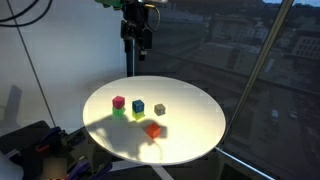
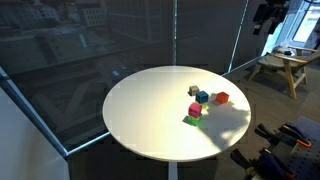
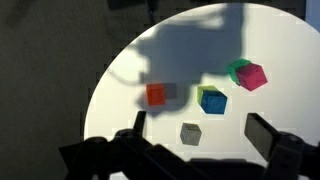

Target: Pick up the orange block and put it on the blue block

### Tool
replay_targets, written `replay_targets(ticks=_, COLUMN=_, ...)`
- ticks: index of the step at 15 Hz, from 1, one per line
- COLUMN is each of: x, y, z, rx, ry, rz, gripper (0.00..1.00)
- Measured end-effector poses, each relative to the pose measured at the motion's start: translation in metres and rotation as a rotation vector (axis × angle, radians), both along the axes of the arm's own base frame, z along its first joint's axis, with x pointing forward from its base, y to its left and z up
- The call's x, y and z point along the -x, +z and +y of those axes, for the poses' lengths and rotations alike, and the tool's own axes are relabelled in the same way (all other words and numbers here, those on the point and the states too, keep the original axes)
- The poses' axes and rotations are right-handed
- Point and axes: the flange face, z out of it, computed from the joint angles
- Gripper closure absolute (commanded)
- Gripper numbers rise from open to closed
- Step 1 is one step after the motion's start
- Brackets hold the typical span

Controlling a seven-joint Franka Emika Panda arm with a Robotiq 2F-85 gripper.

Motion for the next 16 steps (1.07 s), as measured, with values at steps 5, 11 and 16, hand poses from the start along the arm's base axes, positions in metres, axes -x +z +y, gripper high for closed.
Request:
replay_targets(ticks=5, x=-0.017, y=-0.013, z=-0.005, rx=0.033, ry=-0.096, rz=-0.042, gripper=0.0)
replay_targets(ticks=11, x=-0.034, y=-0.043, z=-0.01, rx=0.045, ry=-0.129, rz=-0.033, gripper=0.0)
replay_targets(ticks=16, x=-0.043, y=-0.074, z=-0.021, rx=0.052, ry=-0.148, rz=-0.006, gripper=0.0)
